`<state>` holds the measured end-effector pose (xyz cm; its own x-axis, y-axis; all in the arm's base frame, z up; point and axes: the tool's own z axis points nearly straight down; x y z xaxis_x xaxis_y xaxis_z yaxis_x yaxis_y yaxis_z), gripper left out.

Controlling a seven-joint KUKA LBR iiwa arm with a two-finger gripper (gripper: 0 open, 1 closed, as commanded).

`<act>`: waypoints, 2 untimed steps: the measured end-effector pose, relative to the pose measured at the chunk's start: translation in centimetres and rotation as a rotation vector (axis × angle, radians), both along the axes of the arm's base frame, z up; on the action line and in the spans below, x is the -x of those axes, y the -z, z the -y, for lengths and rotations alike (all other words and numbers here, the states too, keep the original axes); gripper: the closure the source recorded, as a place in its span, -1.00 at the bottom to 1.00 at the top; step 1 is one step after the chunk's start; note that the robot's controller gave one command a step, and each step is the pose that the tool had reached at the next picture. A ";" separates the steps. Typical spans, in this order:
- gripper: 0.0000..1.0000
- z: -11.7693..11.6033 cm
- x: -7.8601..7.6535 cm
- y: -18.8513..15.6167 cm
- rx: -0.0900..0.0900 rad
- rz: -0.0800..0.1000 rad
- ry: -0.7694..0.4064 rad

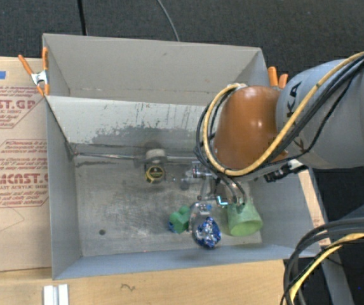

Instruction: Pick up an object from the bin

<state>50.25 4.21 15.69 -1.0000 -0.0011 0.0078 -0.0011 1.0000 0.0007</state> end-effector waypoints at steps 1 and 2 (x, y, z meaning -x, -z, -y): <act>-1.00 4.8 1.5 8.3 -0.002 0.032 -0.355; -1.00 7.6 2.2 5.6 0.000 0.011 -0.333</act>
Offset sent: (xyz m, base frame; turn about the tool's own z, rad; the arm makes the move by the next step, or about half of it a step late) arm -0.0215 -0.0513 -0.0869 -0.3537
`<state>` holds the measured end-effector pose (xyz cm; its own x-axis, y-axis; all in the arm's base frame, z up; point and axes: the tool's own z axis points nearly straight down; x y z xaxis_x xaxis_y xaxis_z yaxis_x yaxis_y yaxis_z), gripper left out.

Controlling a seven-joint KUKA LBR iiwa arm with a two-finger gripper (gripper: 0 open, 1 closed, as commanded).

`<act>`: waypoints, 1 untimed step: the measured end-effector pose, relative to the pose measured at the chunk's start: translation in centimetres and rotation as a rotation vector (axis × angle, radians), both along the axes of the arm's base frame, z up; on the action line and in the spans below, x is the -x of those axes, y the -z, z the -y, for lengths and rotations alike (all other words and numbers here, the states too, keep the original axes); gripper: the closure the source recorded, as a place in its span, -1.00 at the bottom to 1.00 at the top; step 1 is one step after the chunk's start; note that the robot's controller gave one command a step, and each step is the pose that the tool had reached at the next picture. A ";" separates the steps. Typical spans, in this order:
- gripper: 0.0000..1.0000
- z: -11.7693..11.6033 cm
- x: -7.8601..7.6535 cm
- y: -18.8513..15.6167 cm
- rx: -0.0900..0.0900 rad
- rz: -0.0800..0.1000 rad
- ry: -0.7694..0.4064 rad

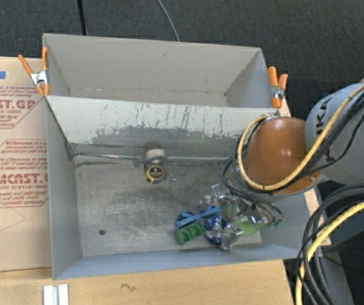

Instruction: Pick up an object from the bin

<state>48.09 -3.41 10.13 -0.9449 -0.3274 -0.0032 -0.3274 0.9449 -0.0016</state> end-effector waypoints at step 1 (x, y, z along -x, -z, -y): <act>-1.00 -1.3 -0.3 0.2 -0.001 -0.003 -0.045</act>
Offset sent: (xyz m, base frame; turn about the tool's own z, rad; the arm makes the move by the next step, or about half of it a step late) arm 0.0027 0.0119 -0.0013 -0.0455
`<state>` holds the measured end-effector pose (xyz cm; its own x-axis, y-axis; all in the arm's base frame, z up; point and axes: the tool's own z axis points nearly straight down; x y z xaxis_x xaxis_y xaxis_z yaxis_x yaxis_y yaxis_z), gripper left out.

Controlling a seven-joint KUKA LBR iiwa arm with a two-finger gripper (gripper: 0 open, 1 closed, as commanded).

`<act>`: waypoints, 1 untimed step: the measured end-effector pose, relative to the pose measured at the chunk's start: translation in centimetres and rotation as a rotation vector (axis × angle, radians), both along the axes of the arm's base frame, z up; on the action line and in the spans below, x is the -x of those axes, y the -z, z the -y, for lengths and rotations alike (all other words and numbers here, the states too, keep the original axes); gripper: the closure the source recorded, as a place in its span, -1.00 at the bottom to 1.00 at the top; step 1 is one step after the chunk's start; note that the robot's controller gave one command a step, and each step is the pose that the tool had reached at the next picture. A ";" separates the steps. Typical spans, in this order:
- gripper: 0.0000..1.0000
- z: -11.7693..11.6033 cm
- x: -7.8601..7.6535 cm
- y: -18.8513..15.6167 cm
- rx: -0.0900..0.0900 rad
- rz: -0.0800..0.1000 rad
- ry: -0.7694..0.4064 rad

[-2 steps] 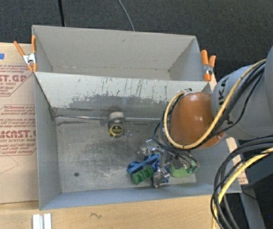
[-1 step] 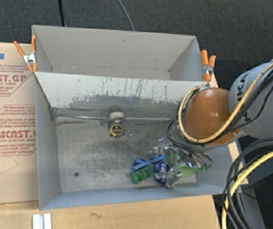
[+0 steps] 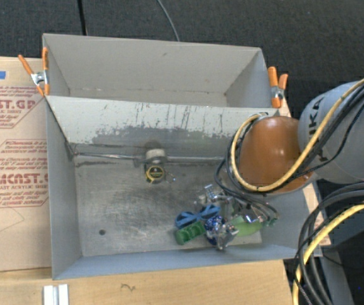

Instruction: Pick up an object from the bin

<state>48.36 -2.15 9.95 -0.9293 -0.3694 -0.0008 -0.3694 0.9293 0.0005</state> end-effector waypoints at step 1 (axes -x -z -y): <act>-1.00 0.5 -1.3 2.8 -0.003 0.007 -0.003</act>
Offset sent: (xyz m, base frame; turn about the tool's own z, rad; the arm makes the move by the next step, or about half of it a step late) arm 0.0099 -0.0077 -0.0295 -0.0016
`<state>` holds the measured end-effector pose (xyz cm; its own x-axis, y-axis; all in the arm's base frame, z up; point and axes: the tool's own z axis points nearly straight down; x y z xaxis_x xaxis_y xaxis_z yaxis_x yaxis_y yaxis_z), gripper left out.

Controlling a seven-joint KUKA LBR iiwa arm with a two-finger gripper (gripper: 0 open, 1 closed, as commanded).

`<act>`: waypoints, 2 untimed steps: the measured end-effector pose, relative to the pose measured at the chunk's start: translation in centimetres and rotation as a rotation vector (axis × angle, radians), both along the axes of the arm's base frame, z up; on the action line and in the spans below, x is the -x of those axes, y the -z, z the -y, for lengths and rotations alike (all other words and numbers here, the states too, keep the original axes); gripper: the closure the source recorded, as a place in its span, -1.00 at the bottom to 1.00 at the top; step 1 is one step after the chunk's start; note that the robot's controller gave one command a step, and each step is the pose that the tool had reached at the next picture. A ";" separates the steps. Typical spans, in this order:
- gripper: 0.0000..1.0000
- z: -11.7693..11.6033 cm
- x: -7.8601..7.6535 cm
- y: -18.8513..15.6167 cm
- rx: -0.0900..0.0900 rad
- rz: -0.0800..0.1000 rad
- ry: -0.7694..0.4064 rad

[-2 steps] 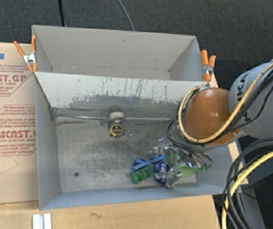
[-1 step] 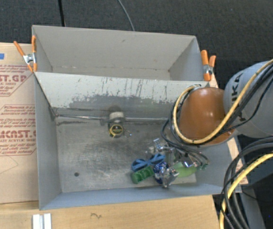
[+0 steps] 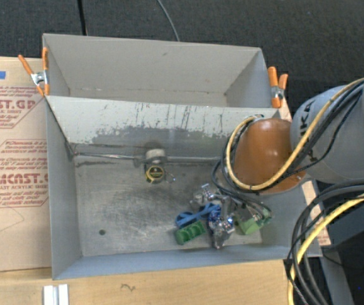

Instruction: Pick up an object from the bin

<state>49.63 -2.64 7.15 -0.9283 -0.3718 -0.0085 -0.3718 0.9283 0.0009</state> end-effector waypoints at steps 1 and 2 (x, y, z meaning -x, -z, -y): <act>-1.00 -0.2 -0.1 -0.1 0.002 -0.005 -0.001; 1.00 0.0 -0.1 -0.3 0.004 -0.004 0.000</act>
Offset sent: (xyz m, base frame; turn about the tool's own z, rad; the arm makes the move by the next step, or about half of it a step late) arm 0.0000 0.0000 0.0000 0.0000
